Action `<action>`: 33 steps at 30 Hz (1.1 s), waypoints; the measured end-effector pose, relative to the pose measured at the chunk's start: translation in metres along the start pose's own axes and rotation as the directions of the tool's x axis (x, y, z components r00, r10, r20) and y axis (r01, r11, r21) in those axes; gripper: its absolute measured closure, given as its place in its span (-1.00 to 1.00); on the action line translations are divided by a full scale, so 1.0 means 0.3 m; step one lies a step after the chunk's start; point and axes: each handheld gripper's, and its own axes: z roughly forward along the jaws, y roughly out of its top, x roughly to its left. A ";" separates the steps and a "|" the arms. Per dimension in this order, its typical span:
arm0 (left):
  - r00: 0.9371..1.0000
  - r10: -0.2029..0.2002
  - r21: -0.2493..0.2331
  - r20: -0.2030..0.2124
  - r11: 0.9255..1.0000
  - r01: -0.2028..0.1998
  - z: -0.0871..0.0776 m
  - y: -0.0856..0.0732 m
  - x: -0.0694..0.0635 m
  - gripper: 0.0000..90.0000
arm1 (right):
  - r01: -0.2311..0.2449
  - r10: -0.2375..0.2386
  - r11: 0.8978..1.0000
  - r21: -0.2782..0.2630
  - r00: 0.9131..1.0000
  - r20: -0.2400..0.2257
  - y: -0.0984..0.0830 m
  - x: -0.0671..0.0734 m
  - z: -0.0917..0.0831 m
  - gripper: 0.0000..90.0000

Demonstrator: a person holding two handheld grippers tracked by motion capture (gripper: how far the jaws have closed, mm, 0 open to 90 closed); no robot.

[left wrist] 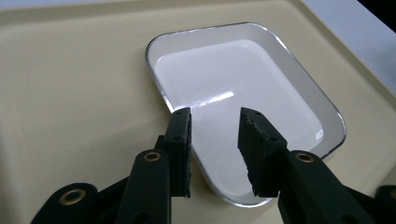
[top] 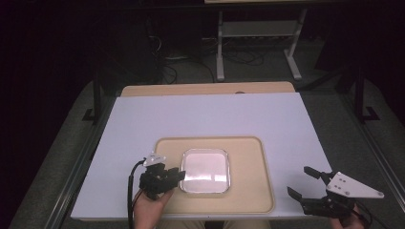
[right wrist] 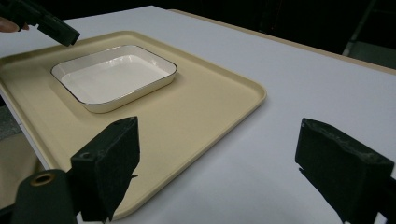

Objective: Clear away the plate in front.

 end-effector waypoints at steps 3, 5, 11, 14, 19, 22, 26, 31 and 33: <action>0.999 0.050 -0.002 0.008 0.999 -0.050 0.008 0.008 -0.016 0.40 | 0.000 0.000 1.000 0.000 1.000 0.000 0.000 -0.001 0.000 -0.71; 0.997 0.071 0.000 0.014 0.997 -0.071 0.010 0.010 -0.019 0.38 | -0.001 0.001 1.000 -0.004 1.000 0.001 0.000 -0.002 -0.002 -0.71; 0.995 0.096 -0.019 0.034 0.995 -0.096 0.010 0.015 -0.016 0.34 | -0.004 0.004 1.000 -0.006 1.000 0.004 -0.001 -0.004 -0.003 -0.71; 0.993 0.114 -0.032 0.037 0.993 -0.113 0.007 0.021 -0.017 0.32 | -0.006 0.006 1.000 -0.005 1.000 0.004 -0.001 -0.004 -0.003 -0.71; 0.989 0.137 -0.049 0.050 0.990 -0.134 0.003 0.031 -0.018 0.28 | -0.007 0.007 1.000 -0.006 1.000 0.007 -0.002 -0.005 -0.003 -0.71; 0.987 0.153 -0.059 0.057 0.987 -0.149 0.004 0.034 -0.019 0.25 | -0.007 0.007 1.000 -0.008 1.000 0.009 -0.002 -0.006 -0.004 -0.71; 0.984 0.160 -0.066 0.076 0.986 -0.155 0.005 0.038 -0.019 0.22 | -0.010 0.010 1.000 -0.008 1.000 0.009 -0.002 -0.007 -0.004 -0.71; 0.974 0.206 -0.078 0.094 0.977 -0.199 0.005 0.048 -0.027 0.18 | -0.009 0.009 1.000 -0.005 1.000 0.013 -0.002 -0.007 -0.003 -0.71; 0.972 0.214 -0.080 0.101 0.975 -0.206 0.006 0.054 -0.030 0.17 | -0.009 0.009 1.000 -0.004 1.000 0.013 -0.002 -0.007 -0.003 -0.71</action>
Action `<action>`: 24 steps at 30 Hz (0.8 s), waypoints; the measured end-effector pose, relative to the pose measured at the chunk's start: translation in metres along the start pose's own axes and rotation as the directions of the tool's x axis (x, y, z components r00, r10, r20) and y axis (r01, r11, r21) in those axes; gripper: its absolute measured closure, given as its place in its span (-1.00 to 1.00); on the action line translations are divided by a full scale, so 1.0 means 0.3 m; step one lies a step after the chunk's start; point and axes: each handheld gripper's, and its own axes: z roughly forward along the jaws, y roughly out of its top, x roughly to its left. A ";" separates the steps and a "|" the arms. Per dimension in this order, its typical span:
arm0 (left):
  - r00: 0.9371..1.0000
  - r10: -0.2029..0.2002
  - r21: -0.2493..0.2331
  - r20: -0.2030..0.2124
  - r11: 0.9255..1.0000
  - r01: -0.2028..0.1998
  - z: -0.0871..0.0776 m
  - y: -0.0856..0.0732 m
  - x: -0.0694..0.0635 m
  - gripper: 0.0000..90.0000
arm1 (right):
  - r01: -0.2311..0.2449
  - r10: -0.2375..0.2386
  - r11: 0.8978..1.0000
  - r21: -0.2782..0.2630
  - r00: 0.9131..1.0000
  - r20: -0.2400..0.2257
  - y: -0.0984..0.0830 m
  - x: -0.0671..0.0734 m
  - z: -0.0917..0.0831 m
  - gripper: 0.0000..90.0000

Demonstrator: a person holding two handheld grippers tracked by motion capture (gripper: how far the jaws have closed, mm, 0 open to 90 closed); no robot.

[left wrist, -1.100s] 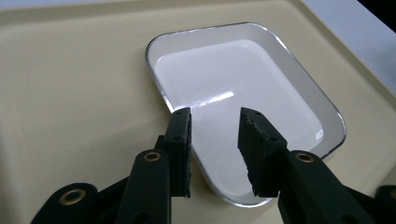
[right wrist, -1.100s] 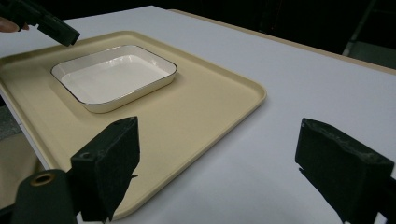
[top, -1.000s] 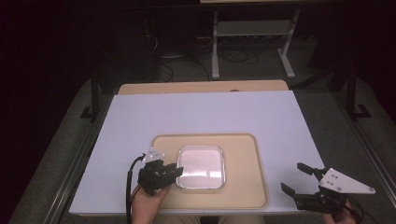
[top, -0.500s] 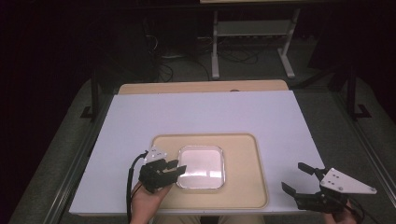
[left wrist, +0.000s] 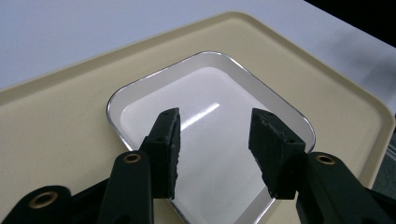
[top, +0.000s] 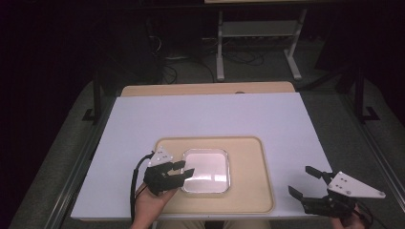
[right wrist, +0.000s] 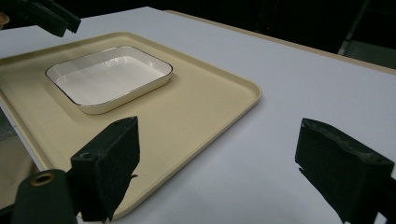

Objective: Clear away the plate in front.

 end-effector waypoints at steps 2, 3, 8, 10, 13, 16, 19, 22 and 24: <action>1.000 0.006 -0.003 0.003 1.000 -0.006 0.002 0.005 -0.002 0.16 | -0.001 0.001 1.000 0.000 1.000 0.002 0.000 0.000 0.000 -0.71; 1.000 0.011 -0.003 0.005 1.000 -0.011 0.002 0.007 -0.002 0.16 | -0.001 0.001 1.000 0.000 1.000 0.003 0.000 -0.001 -0.001 -0.71; 0.999 0.035 -0.012 0.014 0.999 -0.035 -0.001 0.017 -0.002 0.13 | -0.003 0.003 1.000 0.001 1.000 0.005 -0.001 -0.001 -0.001 -0.71; 0.999 0.048 -0.020 0.020 0.999 -0.048 -0.005 0.017 -0.001 0.11 | -0.002 0.002 1.000 0.001 1.000 0.005 -0.001 -0.002 -0.001 -0.71; 0.998 0.044 -0.024 0.054 0.999 -0.042 -0.011 0.013 0.005 0.10 | -0.002 0.002 1.000 0.004 1.000 0.005 -0.001 -0.001 0.000 -0.71; 0.996 0.065 -0.030 0.060 0.998 -0.063 -0.019 0.004 0.009 0.05 | -0.001 0.001 1.000 0.005 1.000 0.008 -0.001 -0.002 0.001 -0.71; 0.994 0.086 -0.034 0.064 0.996 -0.084 -0.028 -0.004 0.016 -0.01 | -0.001 0.001 1.000 0.007 1.000 0.011 -0.001 -0.003 0.002 -0.71; 0.993 0.099 -0.038 0.068 0.995 -0.097 -0.037 -0.010 0.023 -0.11 | -0.003 0.002 1.000 0.010 1.000 0.013 -0.001 -0.003 0.003 -0.71; 0.992 0.114 -0.043 0.061 0.993 -0.112 -0.045 -0.013 0.026 -0.16 | -0.004 0.003 1.000 0.011 1.000 0.015 -0.001 -0.003 0.004 -0.71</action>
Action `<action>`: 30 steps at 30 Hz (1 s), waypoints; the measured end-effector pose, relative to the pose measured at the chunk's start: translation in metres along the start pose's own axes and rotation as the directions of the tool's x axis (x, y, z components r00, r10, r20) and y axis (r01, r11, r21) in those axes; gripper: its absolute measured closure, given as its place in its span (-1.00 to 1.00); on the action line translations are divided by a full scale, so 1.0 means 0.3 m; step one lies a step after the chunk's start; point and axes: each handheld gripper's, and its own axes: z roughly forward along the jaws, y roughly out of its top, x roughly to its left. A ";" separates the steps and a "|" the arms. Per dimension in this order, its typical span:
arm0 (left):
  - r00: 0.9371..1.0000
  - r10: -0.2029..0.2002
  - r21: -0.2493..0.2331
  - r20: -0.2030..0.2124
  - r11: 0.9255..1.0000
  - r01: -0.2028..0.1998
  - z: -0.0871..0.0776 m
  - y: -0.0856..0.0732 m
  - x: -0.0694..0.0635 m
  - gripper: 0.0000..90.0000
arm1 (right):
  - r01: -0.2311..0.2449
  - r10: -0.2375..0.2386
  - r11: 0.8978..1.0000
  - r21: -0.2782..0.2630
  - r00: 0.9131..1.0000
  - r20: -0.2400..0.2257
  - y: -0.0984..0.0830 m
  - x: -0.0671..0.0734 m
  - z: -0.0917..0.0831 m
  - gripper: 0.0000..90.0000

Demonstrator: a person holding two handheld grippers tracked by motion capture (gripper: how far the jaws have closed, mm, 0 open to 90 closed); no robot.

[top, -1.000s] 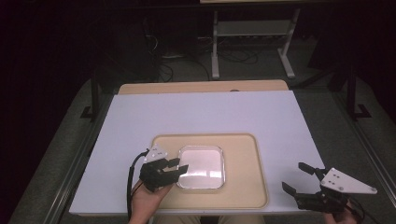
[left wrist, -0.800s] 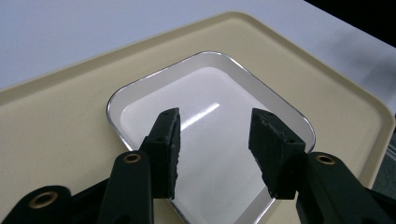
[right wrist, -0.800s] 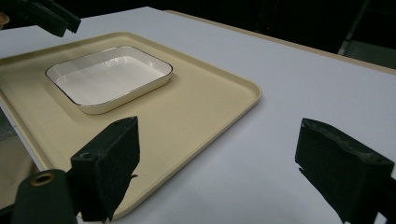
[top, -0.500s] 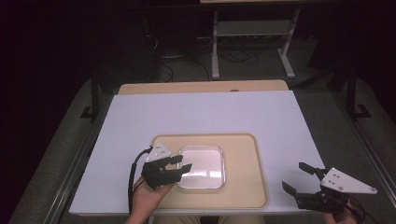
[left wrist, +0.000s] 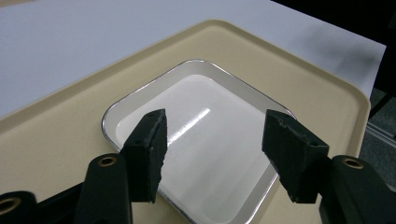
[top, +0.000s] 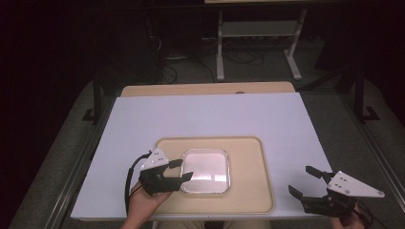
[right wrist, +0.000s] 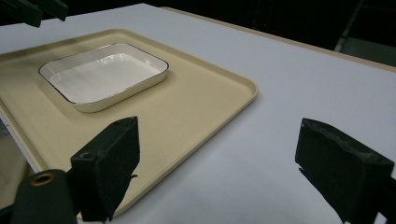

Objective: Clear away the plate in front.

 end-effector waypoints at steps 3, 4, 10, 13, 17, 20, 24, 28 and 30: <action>1.000 0.008 -0.001 0.000 1.000 -0.008 -0.010 -0.003 0.007 -0.22 | -0.003 0.003 1.000 0.004 1.000 0.002 -0.001 -0.001 0.001 -0.71; 1.000 0.012 0.000 -0.001 1.000 -0.012 -0.014 -0.005 0.011 -0.25 | -0.006 0.006 1.000 0.004 1.000 0.003 -0.001 -0.001 0.001 -0.71; 1.000 0.018 0.003 -0.018 1.000 -0.018 -0.036 -0.020 0.028 -0.37 | -0.005 0.005 1.000 0.005 1.000 0.006 -0.002 -0.003 0.002 -0.71; 1.000 0.013 0.002 -0.015 1.000 -0.013 -0.049 -0.029 0.042 -0.40 | -0.002 0.002 1.000 0.007 1.000 0.009 -0.002 -0.004 0.003 -0.71; 1.000 0.005 -0.004 -0.022 1.000 -0.005 -0.069 -0.042 0.063 -0.44 | -0.002 0.002 1.000 0.009 1.000 0.010 -0.002 -0.004 0.004 -0.71; 1.000 0.002 -0.005 -0.031 1.000 -0.003 -0.086 -0.052 0.073 -0.45 | -0.001 0.001 1.000 0.010 1.000 0.012 -0.002 -0.003 0.004 -0.71; 0.999 0.007 -0.003 -0.052 1.000 -0.007 -0.110 -0.066 0.082 -0.46 | 0.000 0.000 1.000 0.011 1.000 0.013 -0.002 -0.004 0.004 -0.71; 0.998 0.002 -0.001 -0.066 1.000 -0.002 -0.127 -0.081 0.089 -0.46 | 0.000 0.000 1.000 0.011 1.000 0.015 -0.002 -0.003 0.004 -0.71; 0.998 -0.001 -0.007 -0.069 1.000 0.001 -0.137 -0.087 0.092 -0.46 | -0.001 0.001 1.000 0.012 1.000 0.016 -0.002 -0.003 0.004 -0.71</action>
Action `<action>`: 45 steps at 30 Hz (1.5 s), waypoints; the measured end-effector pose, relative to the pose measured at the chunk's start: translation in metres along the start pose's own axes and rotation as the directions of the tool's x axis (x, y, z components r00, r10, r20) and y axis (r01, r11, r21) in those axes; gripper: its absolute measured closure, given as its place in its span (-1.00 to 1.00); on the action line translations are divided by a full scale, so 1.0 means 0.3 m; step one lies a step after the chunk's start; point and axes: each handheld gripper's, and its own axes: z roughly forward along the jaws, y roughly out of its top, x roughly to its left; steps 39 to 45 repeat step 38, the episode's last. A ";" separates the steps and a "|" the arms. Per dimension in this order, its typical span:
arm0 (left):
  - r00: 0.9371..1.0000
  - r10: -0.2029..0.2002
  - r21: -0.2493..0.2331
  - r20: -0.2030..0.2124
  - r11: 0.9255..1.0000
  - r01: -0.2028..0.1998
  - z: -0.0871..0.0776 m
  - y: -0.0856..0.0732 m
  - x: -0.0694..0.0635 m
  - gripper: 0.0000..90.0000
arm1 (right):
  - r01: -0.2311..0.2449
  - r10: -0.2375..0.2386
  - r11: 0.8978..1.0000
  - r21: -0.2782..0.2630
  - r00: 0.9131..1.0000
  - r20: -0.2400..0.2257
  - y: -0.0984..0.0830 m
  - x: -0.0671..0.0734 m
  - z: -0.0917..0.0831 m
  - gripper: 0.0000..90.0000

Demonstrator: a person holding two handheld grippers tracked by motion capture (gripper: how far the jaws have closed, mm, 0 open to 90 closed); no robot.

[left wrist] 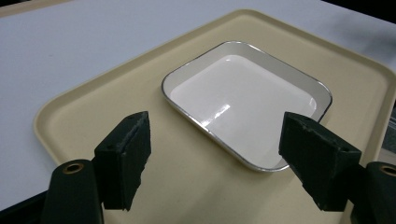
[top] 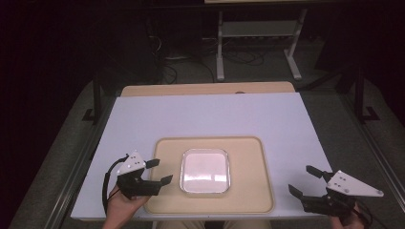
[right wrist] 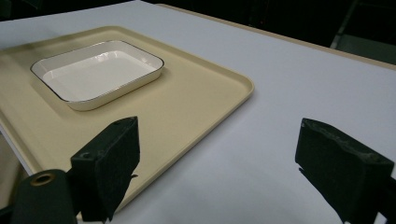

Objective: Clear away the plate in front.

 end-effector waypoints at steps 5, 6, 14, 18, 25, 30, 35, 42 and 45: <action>1.000 -0.016 -0.013 -0.010 1.000 0.016 -0.025 -0.019 0.015 -0.46 | 0.000 0.000 1.000 0.004 1.000 0.000 0.000 0.001 0.001 -0.71; 1.000 -0.017 -0.016 -0.011 1.000 0.017 -0.030 -0.024 0.019 -0.46 | 0.001 -0.001 1.000 0.004 1.000 0.001 0.000 0.000 0.001 -0.71; 0.998 -0.045 -0.043 -0.048 0.998 0.043 -0.073 -0.069 0.042 -0.48 | -0.001 0.001 1.000 0.001 1.000 0.000 0.000 0.000 0.000 -0.71; 0.997 -0.062 -0.054 -0.055 0.997 0.059 -0.094 -0.086 0.050 -0.48 | -0.003 0.003 1.000 -0.002 1.000 -0.003 0.000 0.000 -0.001 -0.71; 0.995 -0.064 -0.057 -0.078 0.997 0.060 -0.113 -0.093 0.066 -0.46 | 0.000 0.000 1.000 -0.004 1.000 -0.010 0.000 0.000 -0.001 -0.71; 0.995 -0.062 -0.052 -0.084 0.997 0.058 -0.111 -0.097 0.069 -0.43 | 0.006 -0.006 1.000 0.002 1.000 -0.018 0.002 0.004 0.003 -0.71; 0.993 -0.045 -0.026 -0.109 0.999 0.042 -0.107 -0.097 0.073 -0.45 | 0.010 -0.009 1.000 0.005 1.000 -0.021 0.003 0.005 0.005 -0.71; 0.992 -0.052 -0.018 -0.115 0.999 0.050 -0.105 -0.100 0.078 -0.43 | 0.010 -0.010 1.000 0.003 1.000 -0.023 0.003 0.005 0.005 -0.71; 0.992 -0.052 -0.018 -0.115 0.999 0.050 -0.105 -0.100 0.078 -0.43 | 0.010 -0.010 1.000 0.003 1.000 -0.023 0.003 0.005 0.005 -0.71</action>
